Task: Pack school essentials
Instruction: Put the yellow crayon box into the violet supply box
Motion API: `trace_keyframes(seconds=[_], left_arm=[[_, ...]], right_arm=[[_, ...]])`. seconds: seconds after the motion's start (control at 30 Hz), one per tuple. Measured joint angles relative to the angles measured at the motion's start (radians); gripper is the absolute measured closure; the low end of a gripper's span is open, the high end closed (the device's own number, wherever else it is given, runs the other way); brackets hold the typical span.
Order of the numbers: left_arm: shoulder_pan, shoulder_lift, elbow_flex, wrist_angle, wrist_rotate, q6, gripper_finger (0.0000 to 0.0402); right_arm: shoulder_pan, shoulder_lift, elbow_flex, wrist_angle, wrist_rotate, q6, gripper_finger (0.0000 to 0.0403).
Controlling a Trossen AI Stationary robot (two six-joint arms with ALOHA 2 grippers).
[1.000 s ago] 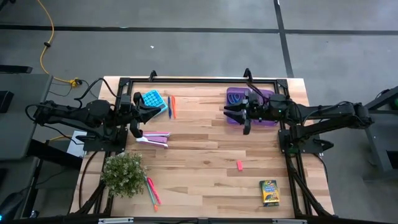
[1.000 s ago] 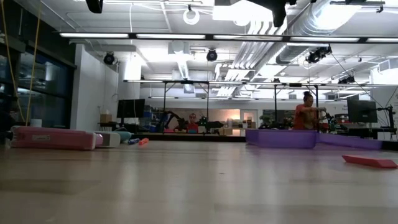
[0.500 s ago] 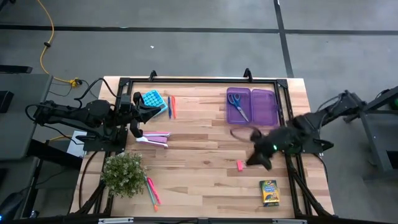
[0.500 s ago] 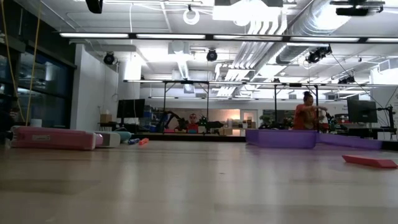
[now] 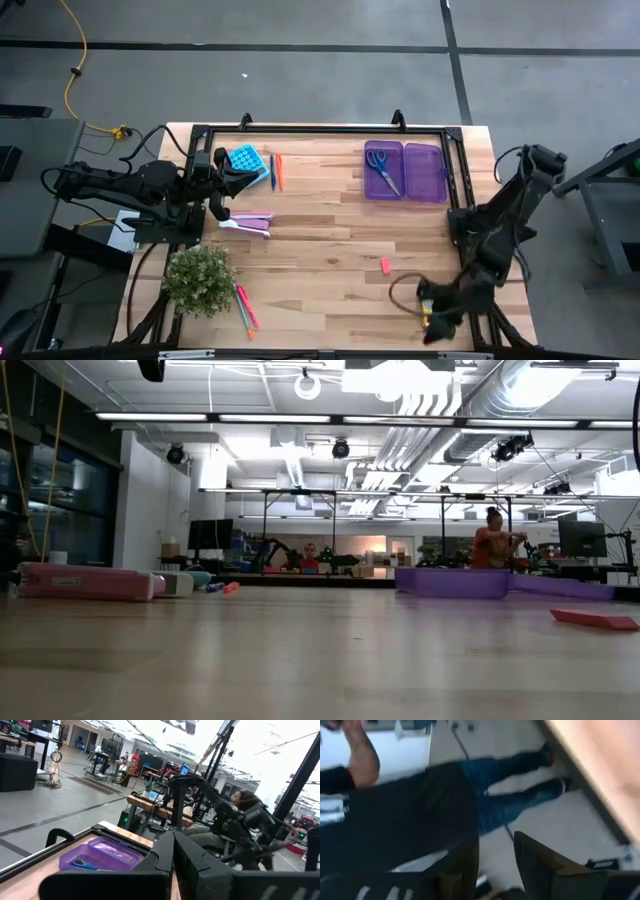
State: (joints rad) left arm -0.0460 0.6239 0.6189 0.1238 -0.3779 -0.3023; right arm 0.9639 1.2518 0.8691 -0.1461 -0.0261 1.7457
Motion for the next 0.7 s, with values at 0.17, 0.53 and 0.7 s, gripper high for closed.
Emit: trace_keyframes(seconds=[0.17,0.53,0.7], left_arm=[[0.0,0.0,0.0,0.0,0.0,0.019,0.0401],[0.0,0.0,0.0,0.0,0.0,0.026,0.0401],[0.0,0.0,0.0,0.0,0.0,0.026,0.0401]], right_arm=[[0.025,0.136,0.047,-0.057,-0.15,-0.037,0.0289],[0.038,0.291,0.139,-0.471,-0.184,-0.043,0.0289],[0.039,0.35,0.14,-0.476,-0.2,-0.045,0.0289]])
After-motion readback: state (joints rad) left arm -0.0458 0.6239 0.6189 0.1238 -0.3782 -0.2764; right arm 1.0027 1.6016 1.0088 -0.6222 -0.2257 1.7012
